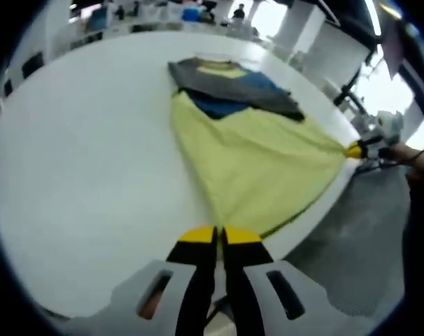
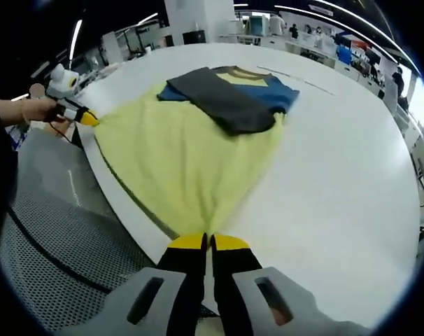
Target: Fold the garment on the visible template until the final outline fits inside the template.
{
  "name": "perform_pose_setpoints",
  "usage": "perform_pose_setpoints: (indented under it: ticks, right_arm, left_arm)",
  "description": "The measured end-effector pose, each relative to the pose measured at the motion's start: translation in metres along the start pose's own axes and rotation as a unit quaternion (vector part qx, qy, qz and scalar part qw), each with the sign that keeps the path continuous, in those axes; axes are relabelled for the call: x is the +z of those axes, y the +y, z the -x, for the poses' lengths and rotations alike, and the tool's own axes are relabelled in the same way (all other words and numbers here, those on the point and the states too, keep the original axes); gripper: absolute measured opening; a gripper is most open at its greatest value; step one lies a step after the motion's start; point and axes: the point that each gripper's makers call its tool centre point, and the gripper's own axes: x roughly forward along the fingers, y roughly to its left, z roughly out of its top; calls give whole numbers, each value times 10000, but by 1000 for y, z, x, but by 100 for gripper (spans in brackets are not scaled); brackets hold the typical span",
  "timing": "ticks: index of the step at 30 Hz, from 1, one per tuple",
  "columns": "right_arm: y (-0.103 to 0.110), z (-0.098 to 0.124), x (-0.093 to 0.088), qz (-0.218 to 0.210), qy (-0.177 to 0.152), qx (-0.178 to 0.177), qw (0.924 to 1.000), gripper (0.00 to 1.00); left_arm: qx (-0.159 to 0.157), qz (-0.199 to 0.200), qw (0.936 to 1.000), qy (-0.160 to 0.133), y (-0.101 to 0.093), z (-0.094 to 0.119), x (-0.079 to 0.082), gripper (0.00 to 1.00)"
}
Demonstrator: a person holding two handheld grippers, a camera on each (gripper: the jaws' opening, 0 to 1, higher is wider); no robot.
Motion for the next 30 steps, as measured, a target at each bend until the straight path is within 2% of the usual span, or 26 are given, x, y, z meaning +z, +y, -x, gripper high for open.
perform_pose_setpoints:
  ticks: [12, 22, 30]
  right_arm:
    - [4, 19, 6, 4, -109, 41, 9999, 3]
    - [12, 26, -4, -236, -150, 132, 9995, 3]
    - [21, 42, -2, -280, -229, 208, 9991, 3]
  left_arm:
    - [-75, 42, 9999, -94, -11, 16, -3, 0]
    - [-128, 102, 9998, -60, -19, 25, -13, 0]
    - [-142, 151, 9998, -84, -23, 36, -16, 0]
